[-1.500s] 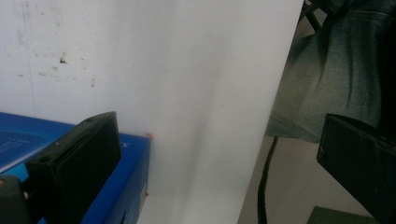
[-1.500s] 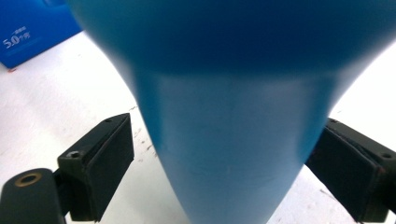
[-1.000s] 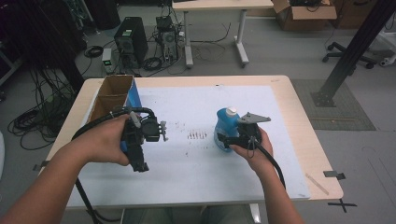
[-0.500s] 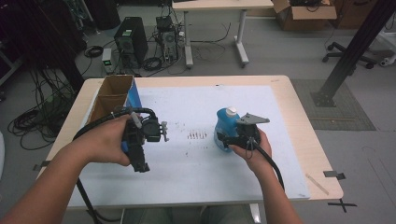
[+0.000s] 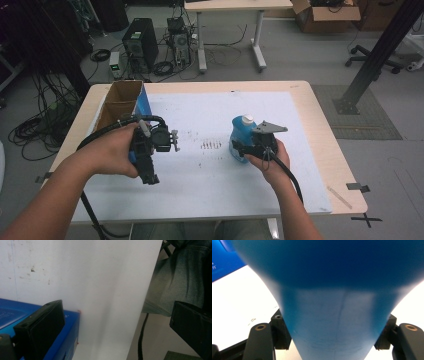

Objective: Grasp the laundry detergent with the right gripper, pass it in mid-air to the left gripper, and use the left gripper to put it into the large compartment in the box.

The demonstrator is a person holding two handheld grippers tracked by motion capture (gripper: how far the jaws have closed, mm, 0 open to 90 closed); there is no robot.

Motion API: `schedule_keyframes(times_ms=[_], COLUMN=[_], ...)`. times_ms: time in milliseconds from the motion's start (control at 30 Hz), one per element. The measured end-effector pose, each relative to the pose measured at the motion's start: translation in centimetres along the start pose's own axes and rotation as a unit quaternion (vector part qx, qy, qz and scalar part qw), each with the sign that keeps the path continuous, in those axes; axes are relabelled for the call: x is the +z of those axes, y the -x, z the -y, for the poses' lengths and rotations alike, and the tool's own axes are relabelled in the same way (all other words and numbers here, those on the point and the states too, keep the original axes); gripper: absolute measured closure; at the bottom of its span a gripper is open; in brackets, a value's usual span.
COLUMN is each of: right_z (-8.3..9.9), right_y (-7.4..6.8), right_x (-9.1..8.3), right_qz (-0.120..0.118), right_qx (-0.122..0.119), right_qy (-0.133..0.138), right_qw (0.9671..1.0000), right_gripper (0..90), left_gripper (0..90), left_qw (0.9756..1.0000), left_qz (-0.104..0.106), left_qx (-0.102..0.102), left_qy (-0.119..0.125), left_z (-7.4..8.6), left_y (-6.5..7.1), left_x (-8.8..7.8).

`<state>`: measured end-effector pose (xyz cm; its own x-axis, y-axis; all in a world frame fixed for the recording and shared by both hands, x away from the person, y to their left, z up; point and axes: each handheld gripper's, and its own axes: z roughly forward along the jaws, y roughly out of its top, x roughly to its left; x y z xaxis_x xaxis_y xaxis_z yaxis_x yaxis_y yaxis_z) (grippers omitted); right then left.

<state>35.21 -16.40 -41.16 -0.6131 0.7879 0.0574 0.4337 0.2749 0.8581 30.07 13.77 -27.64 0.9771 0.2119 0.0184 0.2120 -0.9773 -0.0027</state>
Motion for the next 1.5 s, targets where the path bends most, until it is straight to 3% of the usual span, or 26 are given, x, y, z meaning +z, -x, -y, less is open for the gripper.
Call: schedule_keyframes(times_ms=[200,600,700,900,1100,1267,1367,1500], right_z=[0.1,0.2,0.1,-1.4,-2.6,-2.9,-3.0,-3.0], right_y=[-0.1,-0.2,-0.4,-0.4,-0.4,-0.4,-0.7,-1.0], right_x=[0.1,0.1,-0.1,-2.1,-3.9,-5.2,-5.9,-6.5], right_qz=[0.008,0.013,0.018,-0.024,-0.069,-0.116,-0.146,-0.17], right_qx=[-0.008,-0.029,-0.045,-0.055,-0.087,-0.111,-0.128,-0.142], right_qy=[0.001,0.005,0.009,0.021,0.012,0.008,0.012,0.019], right_qw=[0.9999,0.9995,0.9988,0.998,0.9937,0.987,0.9809,0.9749], right_gripper=[41.8,46.4,46.7,46.7,46.7,46.5,46.3,46.3], left_gripper=[0.4,0.4,0.4,0.4,0.4,0.4,0.4,0.4], left_qw=[1.0,1.0,1.0,1.0,1.0,0.9999,0.9998,0.9997], left_qz=[-0.001,-0.002,-0.004,-0.005,-0.004,-0.005,-0.007,-0.009], left_qx=[0.001,0.002,0.003,0.004,0.007,0.013,0.017,0.022], left_qy=[-0.001,0.0,0.001,-0.001,0.001,0.001,0.001,0.003], left_z=[-0.1,-0.4,-0.5,-0.6,-1.0,-1.5,-1.8,-2.3], left_y=[0.0,0.2,0.3,0.1,0.1,0.1,0.2,0.3], left_x=[-0.1,-0.2,-0.4,-0.6,-0.9,-1.3,-1.6,-1.9])
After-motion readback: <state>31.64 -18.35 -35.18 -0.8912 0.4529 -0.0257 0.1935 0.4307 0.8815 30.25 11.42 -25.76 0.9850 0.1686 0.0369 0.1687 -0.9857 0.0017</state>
